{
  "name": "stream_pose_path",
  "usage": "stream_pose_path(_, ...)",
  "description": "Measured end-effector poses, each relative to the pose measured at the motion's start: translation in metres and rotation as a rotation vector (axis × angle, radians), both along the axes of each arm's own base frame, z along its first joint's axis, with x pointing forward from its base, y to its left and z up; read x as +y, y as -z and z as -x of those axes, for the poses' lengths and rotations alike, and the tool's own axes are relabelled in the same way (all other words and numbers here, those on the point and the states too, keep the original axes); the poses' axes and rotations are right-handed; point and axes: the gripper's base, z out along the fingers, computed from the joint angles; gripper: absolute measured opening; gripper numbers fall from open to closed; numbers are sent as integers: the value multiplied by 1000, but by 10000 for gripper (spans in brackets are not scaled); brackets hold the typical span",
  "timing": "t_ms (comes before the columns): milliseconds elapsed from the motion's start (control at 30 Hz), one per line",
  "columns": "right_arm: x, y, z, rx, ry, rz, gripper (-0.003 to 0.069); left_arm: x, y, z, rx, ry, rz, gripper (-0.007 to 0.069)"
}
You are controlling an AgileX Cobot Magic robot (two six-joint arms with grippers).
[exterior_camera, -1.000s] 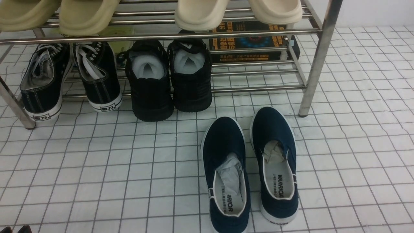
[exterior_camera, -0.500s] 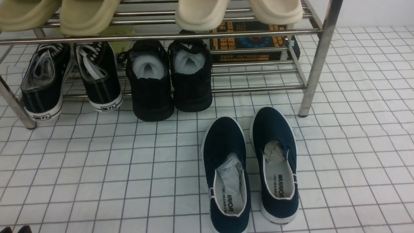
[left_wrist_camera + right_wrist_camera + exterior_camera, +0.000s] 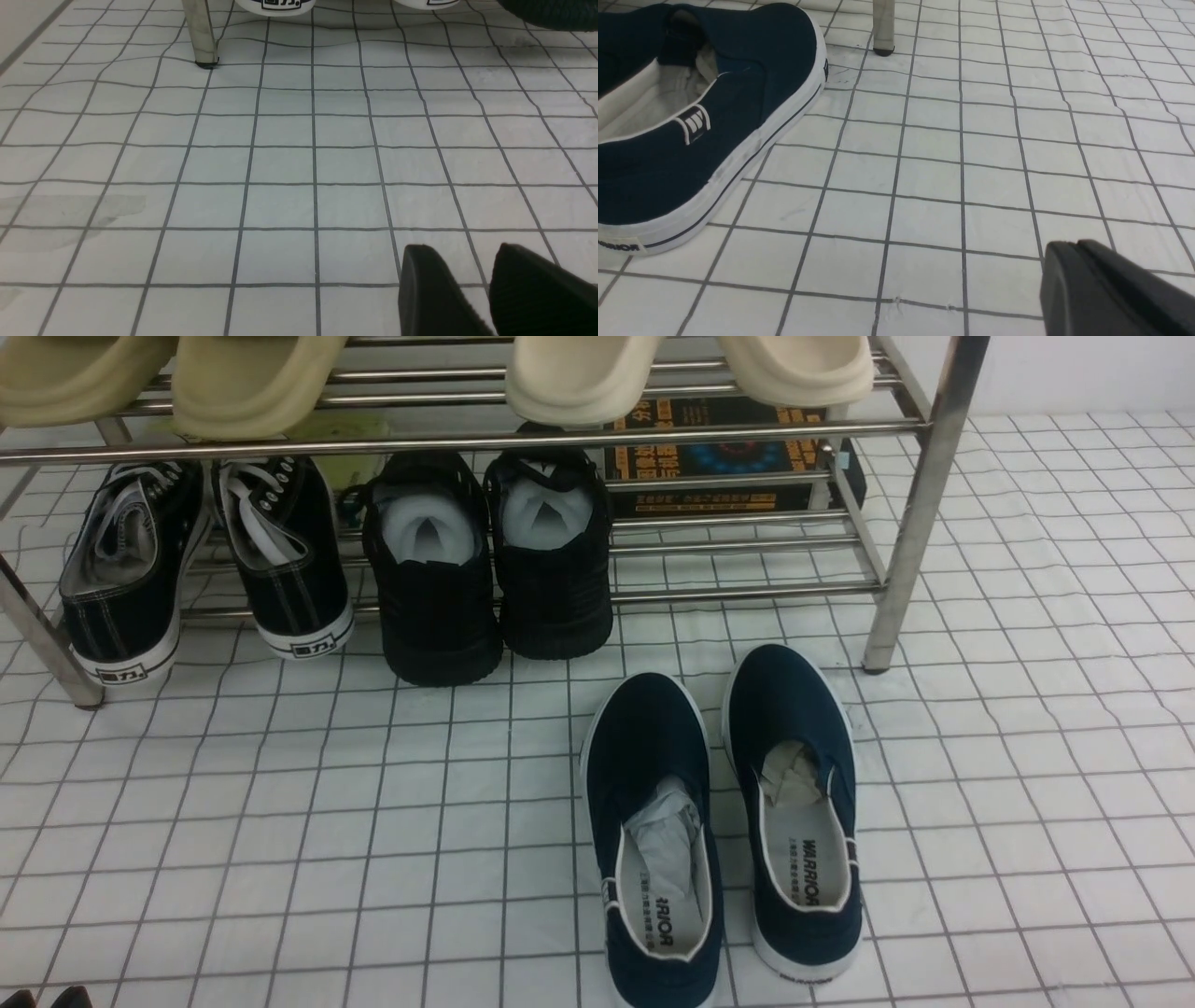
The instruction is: Take the shoes off the shelf with your hand from the white checkered tablecloth.
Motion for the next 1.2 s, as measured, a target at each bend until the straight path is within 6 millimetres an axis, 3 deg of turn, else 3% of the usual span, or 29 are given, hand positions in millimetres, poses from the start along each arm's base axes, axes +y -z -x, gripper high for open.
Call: stream_pose_path(1200,0,0,0,1,-1,1,71,0,0,0,0,0,0,240)
